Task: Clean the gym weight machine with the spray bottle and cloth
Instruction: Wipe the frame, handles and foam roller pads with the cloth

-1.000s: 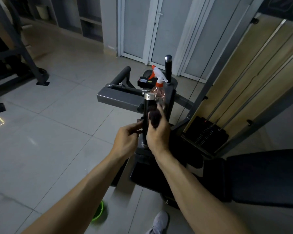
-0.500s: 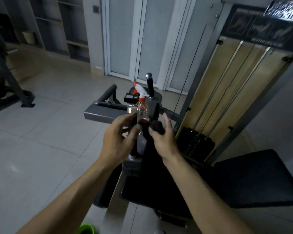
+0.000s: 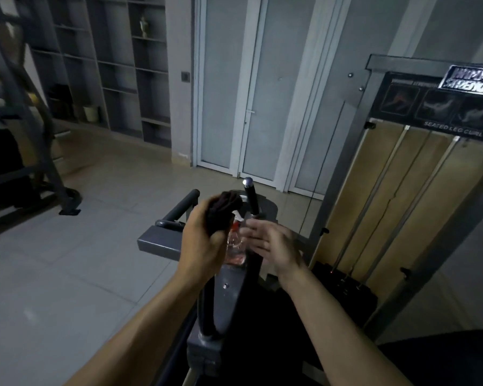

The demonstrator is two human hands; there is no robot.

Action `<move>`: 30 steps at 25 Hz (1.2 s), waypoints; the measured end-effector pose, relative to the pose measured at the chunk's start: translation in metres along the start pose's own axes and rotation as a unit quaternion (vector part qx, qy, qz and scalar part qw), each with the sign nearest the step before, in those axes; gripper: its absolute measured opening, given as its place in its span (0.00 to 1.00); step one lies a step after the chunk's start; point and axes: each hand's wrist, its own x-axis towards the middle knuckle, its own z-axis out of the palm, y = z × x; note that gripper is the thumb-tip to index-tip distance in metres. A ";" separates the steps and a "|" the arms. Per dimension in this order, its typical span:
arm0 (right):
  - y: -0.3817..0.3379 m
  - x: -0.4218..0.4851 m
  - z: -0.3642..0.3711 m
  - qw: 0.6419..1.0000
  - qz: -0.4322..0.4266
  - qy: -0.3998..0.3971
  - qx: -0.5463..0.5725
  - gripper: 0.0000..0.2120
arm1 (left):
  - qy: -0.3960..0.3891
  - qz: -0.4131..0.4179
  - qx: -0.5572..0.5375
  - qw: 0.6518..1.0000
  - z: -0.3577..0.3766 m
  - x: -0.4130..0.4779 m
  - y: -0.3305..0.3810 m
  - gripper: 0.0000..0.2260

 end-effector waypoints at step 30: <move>0.138 0.159 -0.166 0.961 0.008 -0.067 -0.270 0.17 | 0.263 -0.230 0.014 0.937 0.186 0.056 -0.069 0.23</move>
